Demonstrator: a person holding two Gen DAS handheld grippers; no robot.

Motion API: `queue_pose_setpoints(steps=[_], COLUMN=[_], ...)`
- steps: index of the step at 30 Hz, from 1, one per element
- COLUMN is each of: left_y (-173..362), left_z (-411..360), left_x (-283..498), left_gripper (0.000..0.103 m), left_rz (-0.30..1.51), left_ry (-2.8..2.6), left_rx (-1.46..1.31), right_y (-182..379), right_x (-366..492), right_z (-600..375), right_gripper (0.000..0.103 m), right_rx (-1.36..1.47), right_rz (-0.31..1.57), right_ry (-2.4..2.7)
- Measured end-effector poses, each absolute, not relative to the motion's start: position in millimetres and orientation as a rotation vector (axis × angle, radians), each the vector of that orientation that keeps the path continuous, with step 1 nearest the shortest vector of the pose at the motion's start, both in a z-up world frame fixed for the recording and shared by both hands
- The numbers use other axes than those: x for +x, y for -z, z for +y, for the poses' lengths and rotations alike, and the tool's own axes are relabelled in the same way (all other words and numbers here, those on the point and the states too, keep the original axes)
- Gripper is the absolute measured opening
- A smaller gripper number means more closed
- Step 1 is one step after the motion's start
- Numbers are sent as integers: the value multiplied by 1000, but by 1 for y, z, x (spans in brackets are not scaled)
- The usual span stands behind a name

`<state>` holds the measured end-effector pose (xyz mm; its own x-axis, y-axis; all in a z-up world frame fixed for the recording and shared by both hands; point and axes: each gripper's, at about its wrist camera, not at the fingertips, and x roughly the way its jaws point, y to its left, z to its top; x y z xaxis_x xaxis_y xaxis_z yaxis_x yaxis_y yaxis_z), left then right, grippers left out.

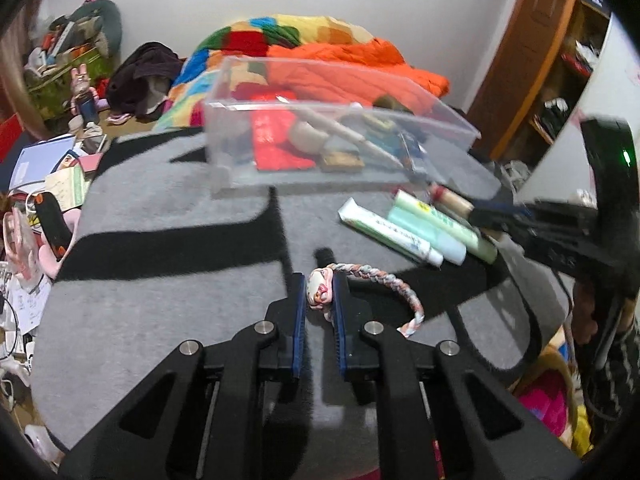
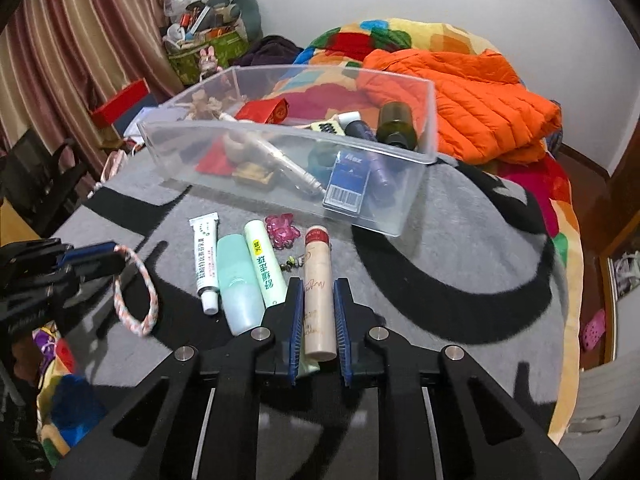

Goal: Organize objects
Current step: 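Grasp the braided rope bracelet with the left gripper while the right grasps the red-capped beige tube, then drop the bracelet into the box with the left gripper while the right drops the beige tube in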

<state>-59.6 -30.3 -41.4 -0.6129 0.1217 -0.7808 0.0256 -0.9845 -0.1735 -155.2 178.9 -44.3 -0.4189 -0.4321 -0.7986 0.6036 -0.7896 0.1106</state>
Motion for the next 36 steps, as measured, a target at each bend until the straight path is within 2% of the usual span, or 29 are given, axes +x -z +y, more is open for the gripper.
queue_pose_setpoints(steps=[23,36], left_y=[-37,-33], left_z=[-46,-77], left_x=[-114,-173], left_gripper=[12,12], left_rz=[-281,-329], left_ry=[-2922,-3006], left_rx=[-1084,-1147], right_y=[-35,-21], right_x=[-159,-207], right_z=[187,137], right_gripper=[14,14], right_rx=[913,962], right_rz=[45,53], right_ry=[2307,2254])
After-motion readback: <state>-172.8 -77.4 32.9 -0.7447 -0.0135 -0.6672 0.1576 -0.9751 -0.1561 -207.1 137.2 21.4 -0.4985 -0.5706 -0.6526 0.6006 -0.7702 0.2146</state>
